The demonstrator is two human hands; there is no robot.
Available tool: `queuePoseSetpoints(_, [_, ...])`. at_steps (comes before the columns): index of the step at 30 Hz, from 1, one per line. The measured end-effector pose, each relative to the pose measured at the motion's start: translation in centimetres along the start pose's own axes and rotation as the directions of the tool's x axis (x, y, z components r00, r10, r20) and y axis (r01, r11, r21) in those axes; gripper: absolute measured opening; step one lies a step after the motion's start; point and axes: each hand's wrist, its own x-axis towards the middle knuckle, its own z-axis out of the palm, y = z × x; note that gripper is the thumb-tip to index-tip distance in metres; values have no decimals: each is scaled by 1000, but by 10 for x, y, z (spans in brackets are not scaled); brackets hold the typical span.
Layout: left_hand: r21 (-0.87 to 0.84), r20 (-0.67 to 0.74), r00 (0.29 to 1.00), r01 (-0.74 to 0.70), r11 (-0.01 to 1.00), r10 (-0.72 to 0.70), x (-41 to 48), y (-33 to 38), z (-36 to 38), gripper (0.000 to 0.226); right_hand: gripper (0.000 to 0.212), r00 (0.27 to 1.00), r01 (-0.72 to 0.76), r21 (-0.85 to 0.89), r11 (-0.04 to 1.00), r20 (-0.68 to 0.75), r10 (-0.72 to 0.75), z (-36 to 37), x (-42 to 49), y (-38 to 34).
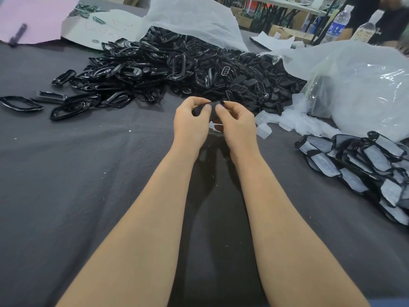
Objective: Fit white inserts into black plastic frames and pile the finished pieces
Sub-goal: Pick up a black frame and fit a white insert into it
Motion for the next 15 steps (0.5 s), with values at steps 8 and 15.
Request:
queuePoseSetpoints(8, [34, 22, 1000, 14, 999, -14, -1, -1, 0, 13, 6, 999, -10, -21, 1000, -34, 9, -3, 1, 0])
queuePoseSetpoints(15, [102, -6, 1000, 12, 995, -12, 2, -2, -2, 19, 5, 992, -83, 19, 996, -91, 85, -6, 5, 2])
